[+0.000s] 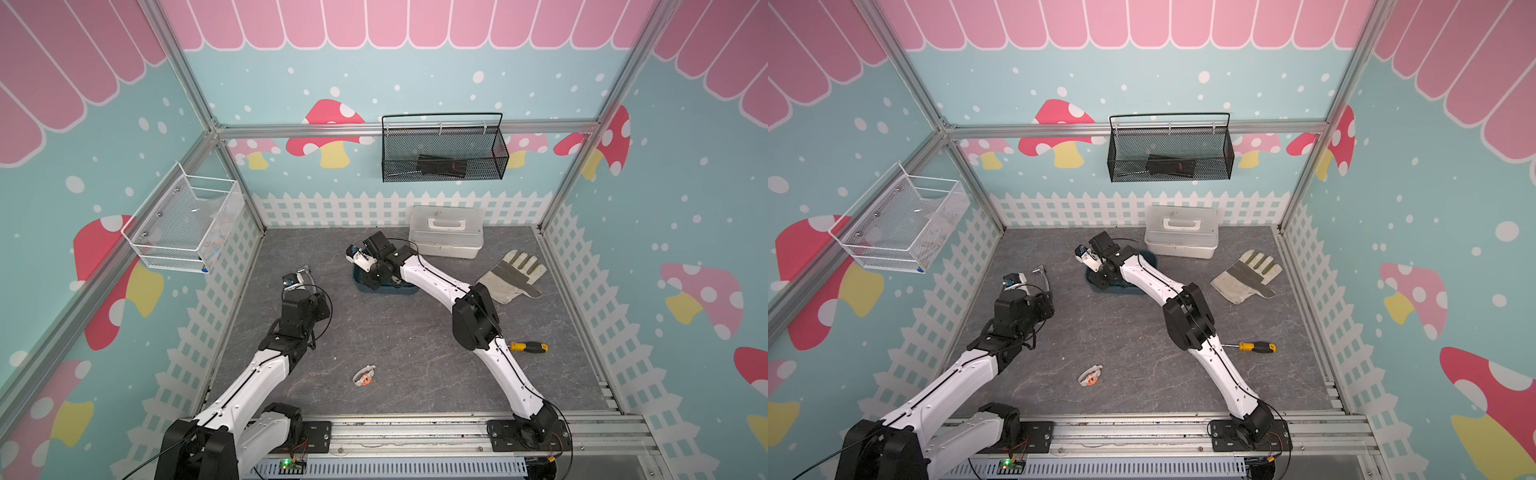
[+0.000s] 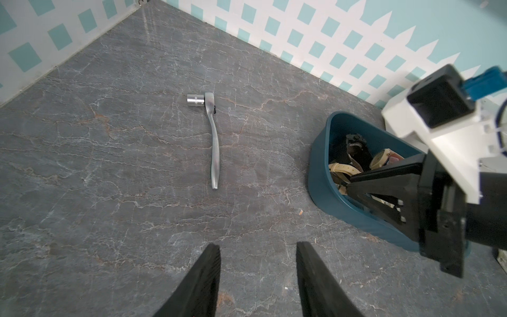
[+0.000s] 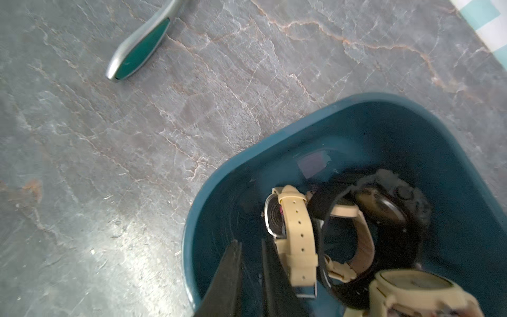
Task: Put the watch into the storage box
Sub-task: Place the watch in the storage box, then pick up the watch at the center of the board.
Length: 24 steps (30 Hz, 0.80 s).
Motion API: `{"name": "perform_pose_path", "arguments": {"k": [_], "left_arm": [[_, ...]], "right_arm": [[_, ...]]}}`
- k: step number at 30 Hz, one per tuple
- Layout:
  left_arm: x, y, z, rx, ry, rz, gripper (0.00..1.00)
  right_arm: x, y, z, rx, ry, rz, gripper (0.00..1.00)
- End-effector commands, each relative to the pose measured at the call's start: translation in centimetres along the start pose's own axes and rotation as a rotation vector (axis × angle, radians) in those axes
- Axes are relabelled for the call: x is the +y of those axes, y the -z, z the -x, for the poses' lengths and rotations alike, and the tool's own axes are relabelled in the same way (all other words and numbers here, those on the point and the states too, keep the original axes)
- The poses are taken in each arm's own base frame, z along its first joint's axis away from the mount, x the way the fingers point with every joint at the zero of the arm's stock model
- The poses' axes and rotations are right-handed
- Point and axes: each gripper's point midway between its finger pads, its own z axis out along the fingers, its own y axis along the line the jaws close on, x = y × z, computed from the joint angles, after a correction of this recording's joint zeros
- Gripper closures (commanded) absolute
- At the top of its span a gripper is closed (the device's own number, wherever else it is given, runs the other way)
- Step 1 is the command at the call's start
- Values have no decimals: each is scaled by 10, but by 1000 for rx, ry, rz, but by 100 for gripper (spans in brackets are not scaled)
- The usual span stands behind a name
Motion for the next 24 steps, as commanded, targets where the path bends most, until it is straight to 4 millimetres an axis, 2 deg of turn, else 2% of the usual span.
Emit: {"name": "perform_pose_path", "arguments": {"k": [1, 4, 6, 8, 11, 13, 16, 19, 24], "left_arm": [[-3, 5, 3, -13, -10, -13, 52], [-3, 6, 4, -15, -7, -14, 52], [-3, 7, 5, -16, -5, -15, 52], [-3, 7, 4, -15, -5, -15, 52], [-4, 8, 5, -20, -2, -17, 51], [-3, 7, 4, -17, 0, -16, 51], [-3, 6, 2, -8, 4, -14, 51], [-2, 6, 1, -6, 9, -14, 51], [-3, 6, 2, -8, 10, -17, 52]], "right_arm": [[2, 62, 45, -148, 27, -26, 81], [14, 100, 58, -218, 55, -17, 79], [27, 123, 57, -245, 78, 22, 79], [43, 138, 47, -256, 103, 62, 78], [75, 154, 17, -258, 174, 150, 78], [102, 159, -10, -229, 250, 220, 78], [129, 160, -47, -172, 260, 297, 78], [152, 160, -73, -124, 209, 417, 77], [186, 144, -107, -34, 185, 514, 69]]}}
